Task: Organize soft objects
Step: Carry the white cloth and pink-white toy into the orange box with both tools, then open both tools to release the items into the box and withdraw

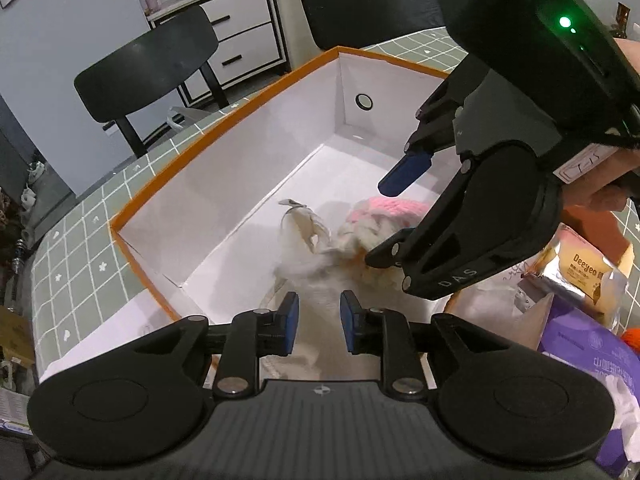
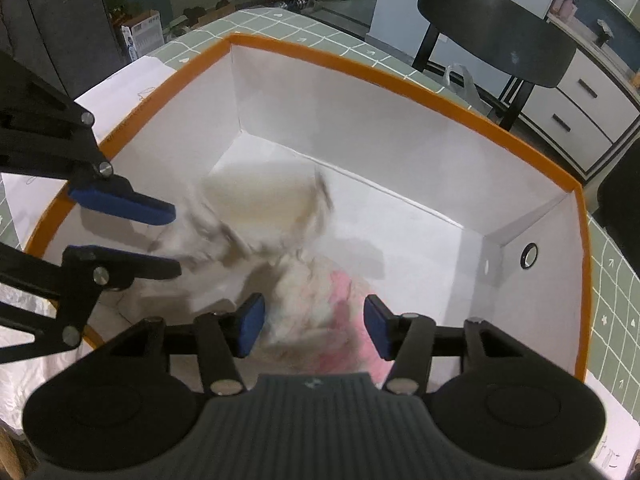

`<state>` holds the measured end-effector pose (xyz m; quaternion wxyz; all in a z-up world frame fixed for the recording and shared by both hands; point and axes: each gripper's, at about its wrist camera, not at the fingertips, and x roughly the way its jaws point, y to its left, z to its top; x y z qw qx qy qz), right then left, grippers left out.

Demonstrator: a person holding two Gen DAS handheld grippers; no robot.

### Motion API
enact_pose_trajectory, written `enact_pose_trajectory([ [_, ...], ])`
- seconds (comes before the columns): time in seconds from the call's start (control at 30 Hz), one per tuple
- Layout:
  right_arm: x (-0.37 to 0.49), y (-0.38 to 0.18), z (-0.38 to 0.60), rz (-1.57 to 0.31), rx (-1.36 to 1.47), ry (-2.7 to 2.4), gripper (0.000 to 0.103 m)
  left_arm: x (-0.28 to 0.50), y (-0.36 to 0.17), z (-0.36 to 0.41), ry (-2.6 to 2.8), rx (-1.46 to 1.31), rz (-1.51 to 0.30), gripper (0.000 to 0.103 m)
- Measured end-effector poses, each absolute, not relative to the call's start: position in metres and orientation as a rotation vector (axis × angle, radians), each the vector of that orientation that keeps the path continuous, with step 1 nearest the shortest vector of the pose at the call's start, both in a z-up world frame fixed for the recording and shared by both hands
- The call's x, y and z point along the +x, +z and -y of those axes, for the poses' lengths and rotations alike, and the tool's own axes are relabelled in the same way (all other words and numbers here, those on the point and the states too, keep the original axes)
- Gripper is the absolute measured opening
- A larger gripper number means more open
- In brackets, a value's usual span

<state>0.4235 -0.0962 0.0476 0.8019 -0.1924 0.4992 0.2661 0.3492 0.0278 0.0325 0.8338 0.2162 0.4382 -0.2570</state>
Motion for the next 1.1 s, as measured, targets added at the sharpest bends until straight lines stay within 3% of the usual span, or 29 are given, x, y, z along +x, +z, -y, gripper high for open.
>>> enact_pose_trajectory([
  [0.67, 0.366, 0.106, 0.098, -0.975, -0.487, 0.532, 0.055, 0.292, 0.091, -0.038, -0.528, 0.445, -0.823, 0.029],
  [1.1, 0.272, 0.131, 0.078, -0.939, -0.537, 0.664, 0.055, 0.232, 0.088, -0.042, -0.529, 0.448, -0.834, 0.031],
])
